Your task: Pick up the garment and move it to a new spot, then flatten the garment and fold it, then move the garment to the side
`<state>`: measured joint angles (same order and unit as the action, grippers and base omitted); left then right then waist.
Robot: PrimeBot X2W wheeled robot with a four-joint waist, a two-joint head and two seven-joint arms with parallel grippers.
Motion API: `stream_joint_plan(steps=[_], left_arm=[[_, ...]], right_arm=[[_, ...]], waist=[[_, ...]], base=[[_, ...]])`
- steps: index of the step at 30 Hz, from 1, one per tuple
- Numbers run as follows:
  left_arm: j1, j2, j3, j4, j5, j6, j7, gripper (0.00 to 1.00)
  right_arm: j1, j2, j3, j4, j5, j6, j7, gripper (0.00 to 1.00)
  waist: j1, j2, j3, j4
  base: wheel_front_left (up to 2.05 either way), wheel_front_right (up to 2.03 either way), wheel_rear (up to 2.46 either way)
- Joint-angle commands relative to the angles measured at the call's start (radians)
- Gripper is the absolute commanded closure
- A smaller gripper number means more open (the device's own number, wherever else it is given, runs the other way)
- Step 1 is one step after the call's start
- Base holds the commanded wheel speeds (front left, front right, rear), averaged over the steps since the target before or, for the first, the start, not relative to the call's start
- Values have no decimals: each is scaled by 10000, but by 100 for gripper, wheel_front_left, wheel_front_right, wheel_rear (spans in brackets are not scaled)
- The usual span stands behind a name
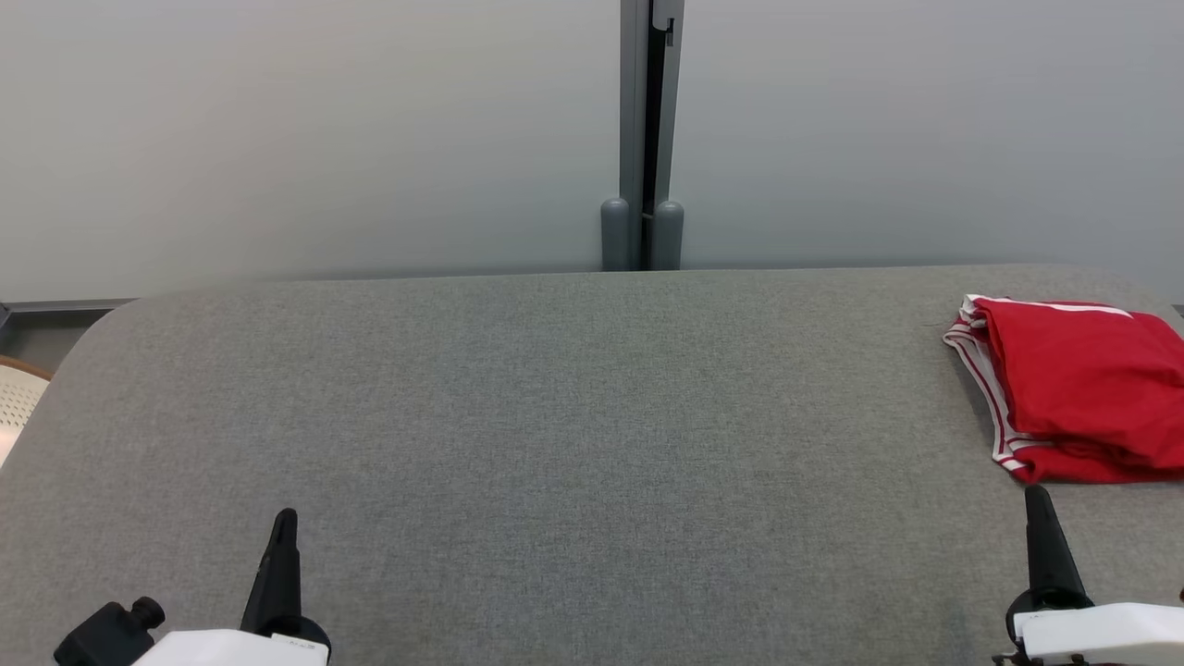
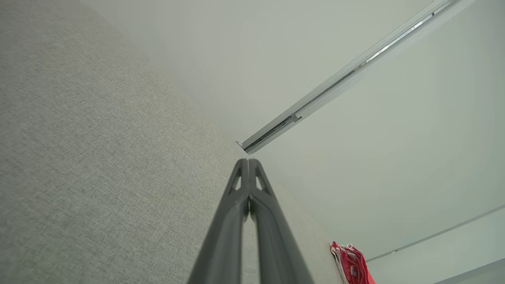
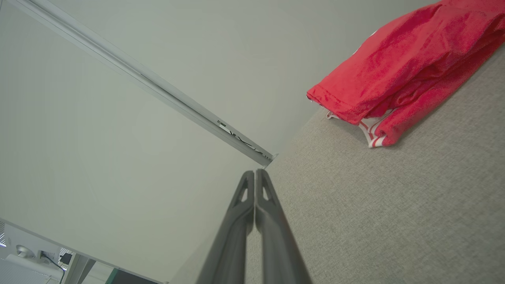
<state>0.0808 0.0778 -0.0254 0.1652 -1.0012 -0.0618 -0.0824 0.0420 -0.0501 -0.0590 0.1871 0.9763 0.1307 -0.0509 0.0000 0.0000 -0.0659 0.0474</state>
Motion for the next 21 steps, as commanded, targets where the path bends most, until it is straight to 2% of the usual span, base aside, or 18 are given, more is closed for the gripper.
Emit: stream_joint_plan(steps=[1, 21], left_arm=[[-335, 62, 94, -59, -353, -107, 58, 100], [-912, 73, 397, 233, -2517, -314, 601, 100]], right_arm=[[-260, -71, -67, -39, 357, 1, 82, 100], [-732, -74, -212, 169, 2499, 1, 633, 100]], waist=[[0, 0, 17, -12], [0, 0, 211, -145]], base=[[0, 0, 0], [0, 0, 0]])
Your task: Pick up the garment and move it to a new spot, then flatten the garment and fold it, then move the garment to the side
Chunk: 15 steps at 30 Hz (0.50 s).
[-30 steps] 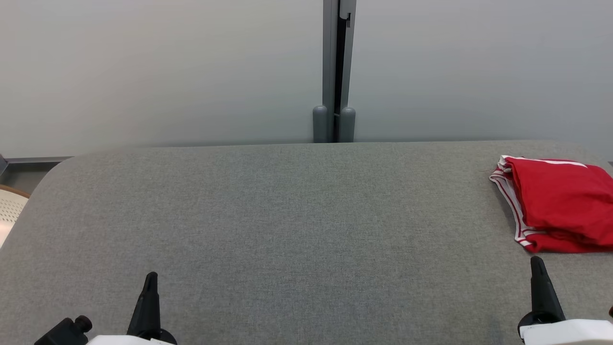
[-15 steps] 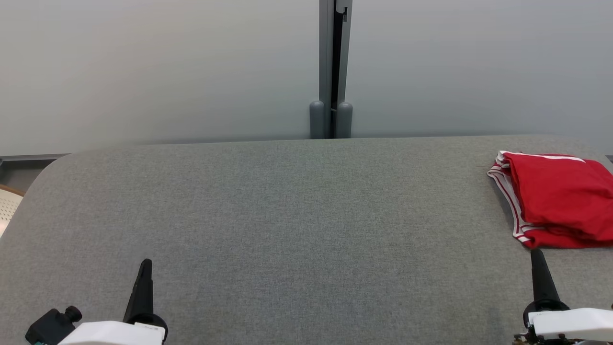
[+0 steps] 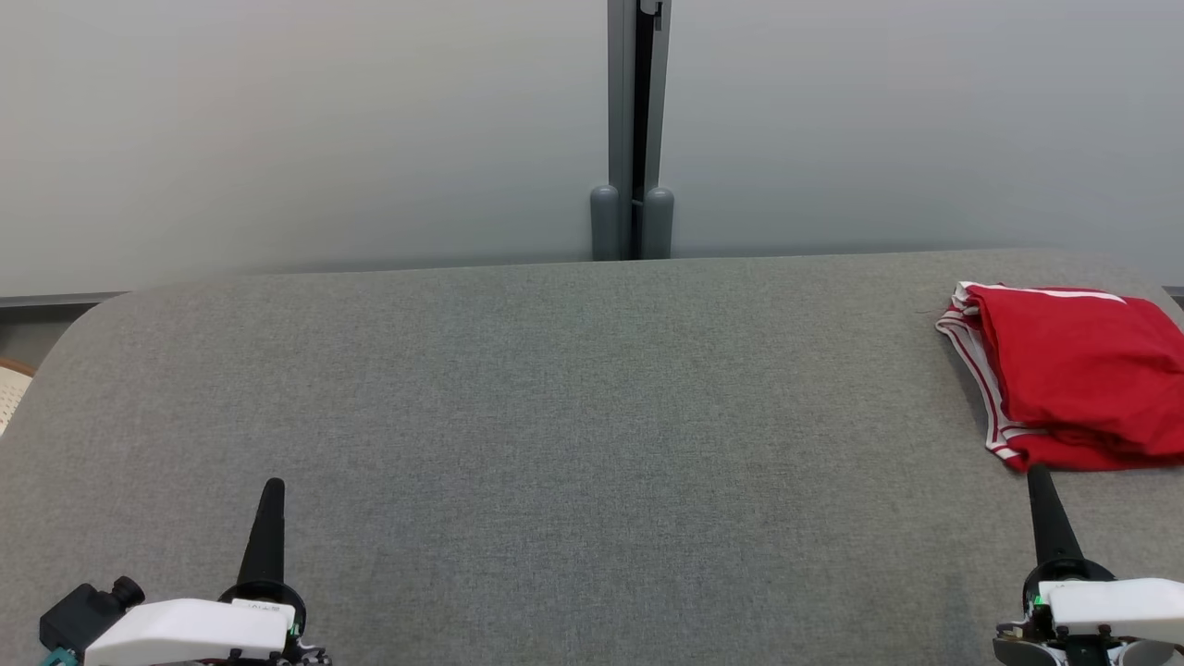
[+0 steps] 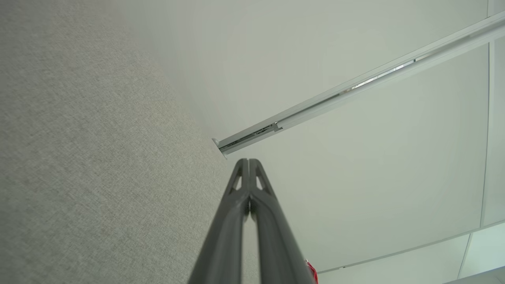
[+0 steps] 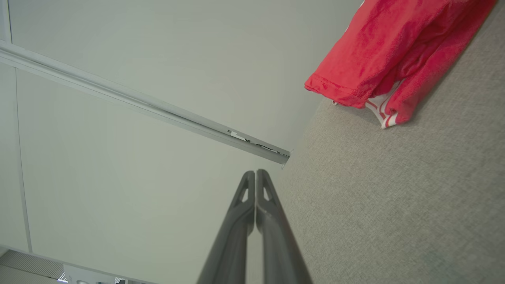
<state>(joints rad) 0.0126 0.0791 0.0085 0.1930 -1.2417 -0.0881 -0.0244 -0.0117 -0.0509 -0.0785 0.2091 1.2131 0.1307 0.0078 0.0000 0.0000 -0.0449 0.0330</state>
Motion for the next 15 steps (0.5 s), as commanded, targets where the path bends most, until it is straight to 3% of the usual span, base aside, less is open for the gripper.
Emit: stream_joint_plan(steps=[1, 15], left_arm=[[-280, 58, 86, -11, -315, -79, 76, 100], [-598, 47, 277, 149, -1497, -202, 399, 100]], right_arm=[[-225, -66, -31, -30, 326, 1, 95, 100], [-483, -64, -129, 106, 1509, 1, 394, 100]], waist=[[0, 0, 20, -14], [0, 0, 146, -101]], base=[[0, 0, 0], [0, 0, 0]])
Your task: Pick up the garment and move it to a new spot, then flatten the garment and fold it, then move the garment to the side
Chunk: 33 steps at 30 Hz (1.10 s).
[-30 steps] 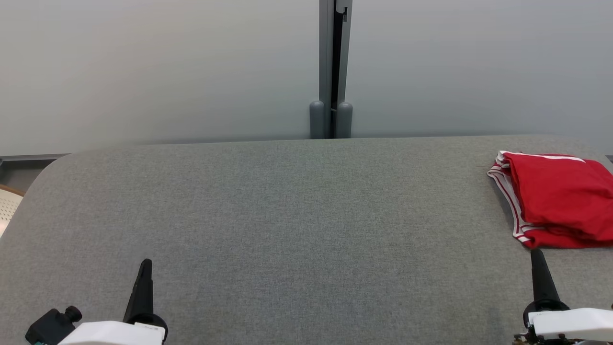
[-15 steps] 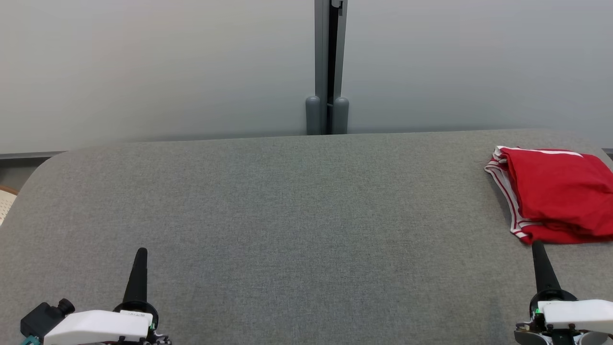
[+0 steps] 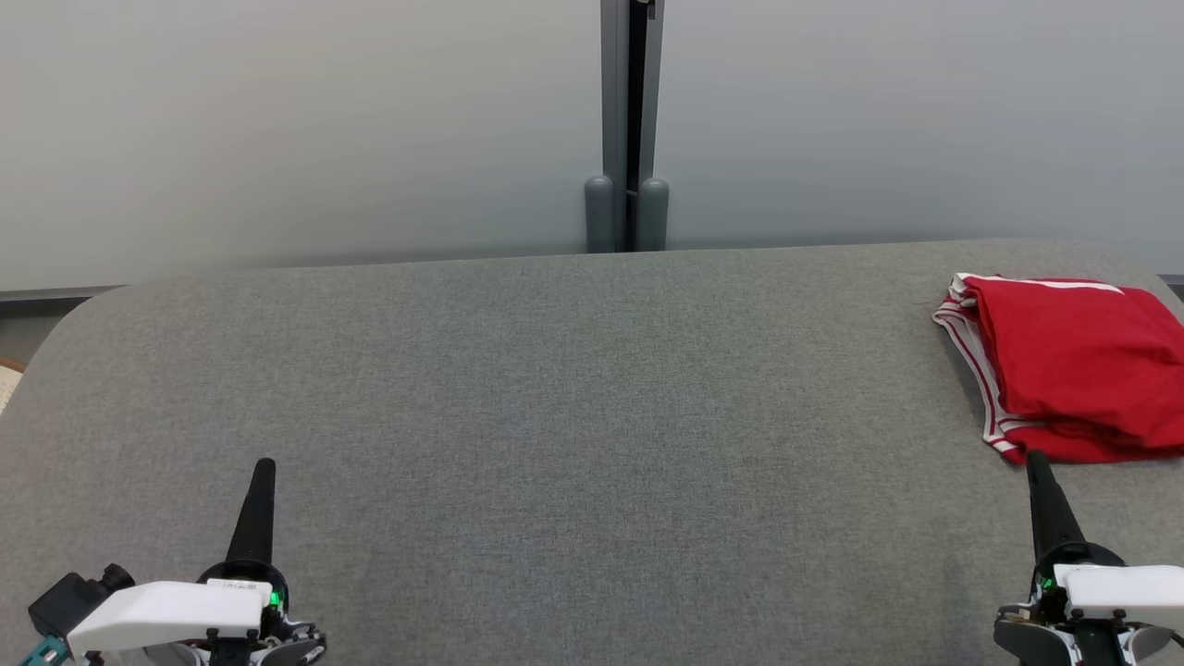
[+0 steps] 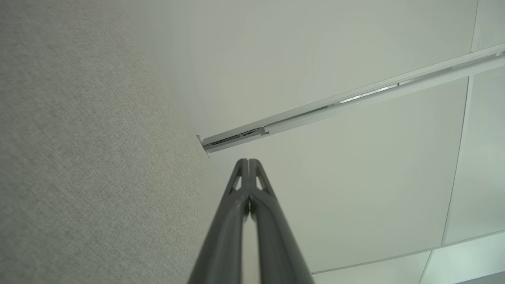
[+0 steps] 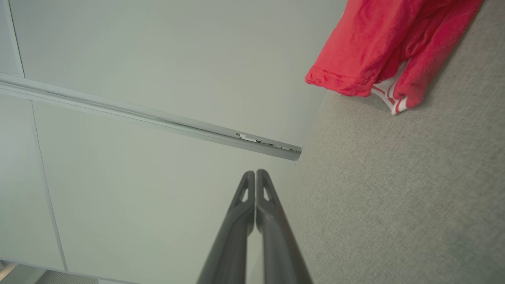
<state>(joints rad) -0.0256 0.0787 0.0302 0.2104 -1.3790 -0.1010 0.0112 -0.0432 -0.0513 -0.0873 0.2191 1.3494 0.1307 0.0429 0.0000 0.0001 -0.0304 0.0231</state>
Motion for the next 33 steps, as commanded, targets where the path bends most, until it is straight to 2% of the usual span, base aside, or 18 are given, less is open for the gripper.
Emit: stream_joint_plan(steps=[1, 33], left_arm=[[-228, 47, 70, -8, -215, -72, 58, 100], [-897, -7, 489, 336, -2608, -331, 748, 100]], right_arm=[[-195, -60, -49, 14, 229, 1, 66, 100], [-688, -50, -226, 258, 2645, 0, 700, 100]], waist=[[0, -1, 12, -8], [0, -1, 322, -221]], base=[[0, 0, 0], [0, 0, 0]])
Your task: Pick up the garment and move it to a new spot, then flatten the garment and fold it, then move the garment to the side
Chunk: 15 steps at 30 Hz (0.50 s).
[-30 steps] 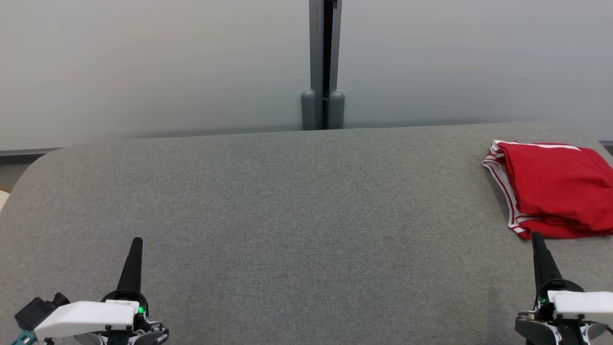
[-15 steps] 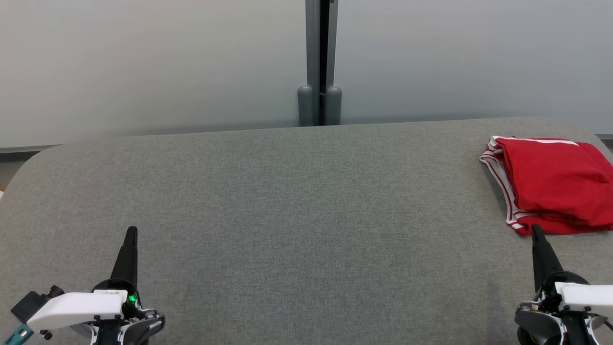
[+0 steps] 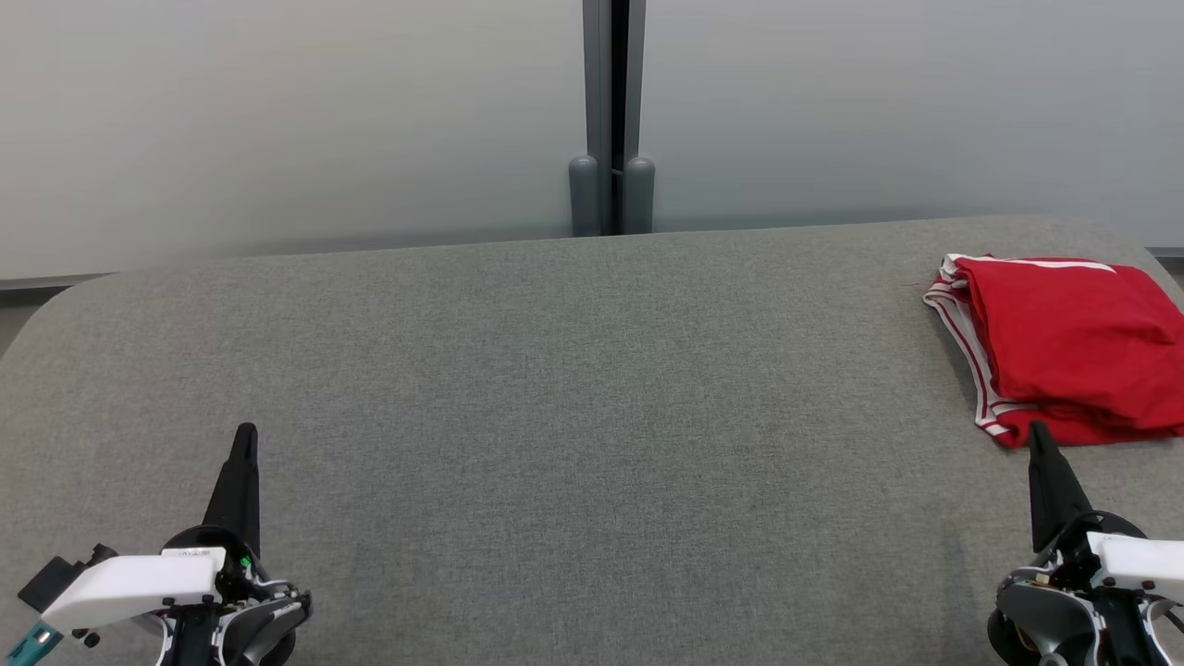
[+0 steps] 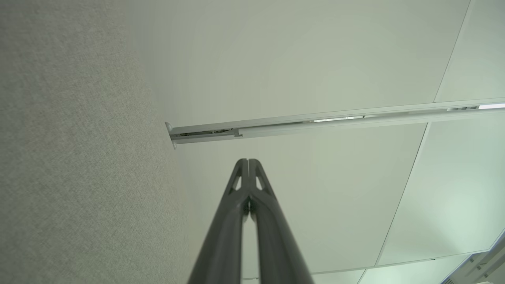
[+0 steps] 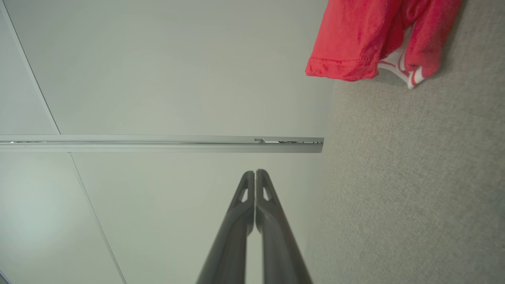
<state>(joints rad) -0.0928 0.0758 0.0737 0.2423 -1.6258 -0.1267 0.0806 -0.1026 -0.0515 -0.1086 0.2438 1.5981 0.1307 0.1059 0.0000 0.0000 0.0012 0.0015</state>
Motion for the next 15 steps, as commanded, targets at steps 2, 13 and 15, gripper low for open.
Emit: stream_joint_plan(steps=[2, 13, 15], left_arm=[[-232, 15, 70, 33, -215, -78, 64, 100], [-207, -17, 113, 33, -143, -64, 108, 100], [-208, -24, 121, 34, -133, -64, 110, 100]], right_arm=[[-126, -47, -18, 19, 229, 0, 81, 100], [-123, -39, -24, 19, 188, 0, 82, 100], [-122, -37, -26, 19, 186, 0, 84, 100]], waist=[[0, 0, 20, -15], [0, 0, 20, -15], [0, 0, 20, -15]], base=[[0, 0, 0], [0, 0, 0], [0, 0, 0]])
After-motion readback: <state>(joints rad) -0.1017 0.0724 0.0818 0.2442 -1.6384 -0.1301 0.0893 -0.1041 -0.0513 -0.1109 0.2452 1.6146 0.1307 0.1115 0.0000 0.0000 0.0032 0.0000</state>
